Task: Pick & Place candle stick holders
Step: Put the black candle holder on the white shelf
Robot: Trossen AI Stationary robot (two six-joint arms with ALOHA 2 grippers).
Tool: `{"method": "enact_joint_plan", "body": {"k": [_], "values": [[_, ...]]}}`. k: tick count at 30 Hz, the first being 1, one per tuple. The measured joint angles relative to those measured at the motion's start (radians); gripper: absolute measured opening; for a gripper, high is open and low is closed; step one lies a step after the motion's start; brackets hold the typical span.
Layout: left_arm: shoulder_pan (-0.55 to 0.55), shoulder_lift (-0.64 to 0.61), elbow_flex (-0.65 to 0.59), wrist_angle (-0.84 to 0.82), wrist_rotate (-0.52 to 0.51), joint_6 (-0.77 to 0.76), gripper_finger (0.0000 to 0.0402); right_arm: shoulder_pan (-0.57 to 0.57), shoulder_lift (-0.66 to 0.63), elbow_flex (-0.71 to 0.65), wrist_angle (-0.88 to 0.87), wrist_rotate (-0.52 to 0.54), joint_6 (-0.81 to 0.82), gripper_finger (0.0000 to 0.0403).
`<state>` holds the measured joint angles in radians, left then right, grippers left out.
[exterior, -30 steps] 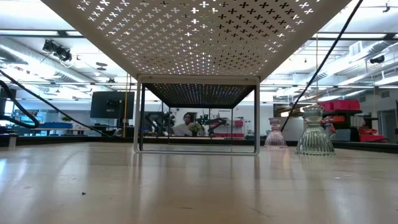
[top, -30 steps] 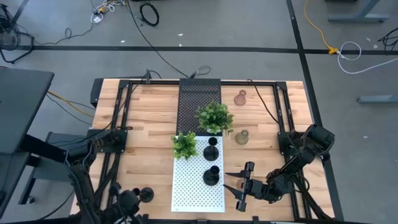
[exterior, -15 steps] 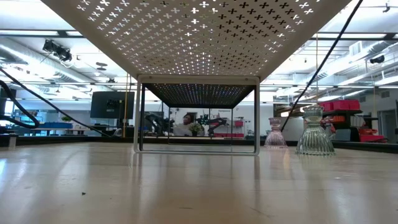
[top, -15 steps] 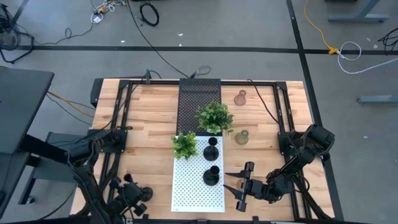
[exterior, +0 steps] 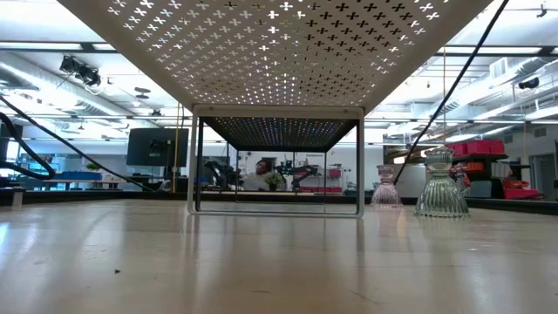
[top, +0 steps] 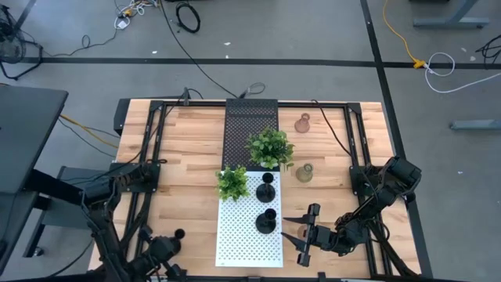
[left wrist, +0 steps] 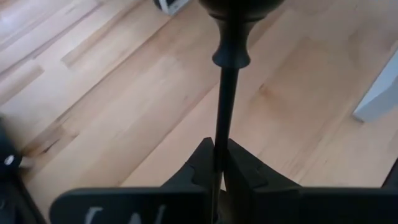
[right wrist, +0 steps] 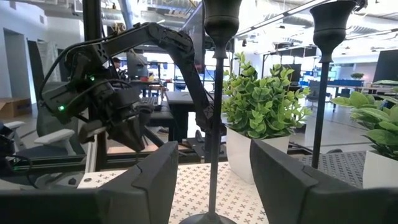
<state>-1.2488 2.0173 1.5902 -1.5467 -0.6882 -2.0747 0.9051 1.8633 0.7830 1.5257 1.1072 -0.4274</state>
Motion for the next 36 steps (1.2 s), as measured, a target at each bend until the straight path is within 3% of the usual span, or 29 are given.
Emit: {"method": "enact_joint_plan", "body": {"k": [12,16,26,36], "values": [[0.000,-0.049,0.001,0.008,-0.134,0.024,0.0014,0.000,0.000,0.000,-0.001,0.002,0.000,0.0200],[0.000,-0.090,0.013,0.021,-0.238,0.090,0.0014,0.000,0.000,0.000,-0.001,0.002,0.000,0.0200],[0.009,-0.102,0.242,0.068,-0.452,0.501,0.0014,0.000,0.000,0.000,-0.001,-0.070,0.023,0.0200],[0.080,-0.103,0.395,0.262,-0.515,0.990,0.0014,0.000,0.000,0.000,-0.002,-0.147,0.053,0.0200]]}}
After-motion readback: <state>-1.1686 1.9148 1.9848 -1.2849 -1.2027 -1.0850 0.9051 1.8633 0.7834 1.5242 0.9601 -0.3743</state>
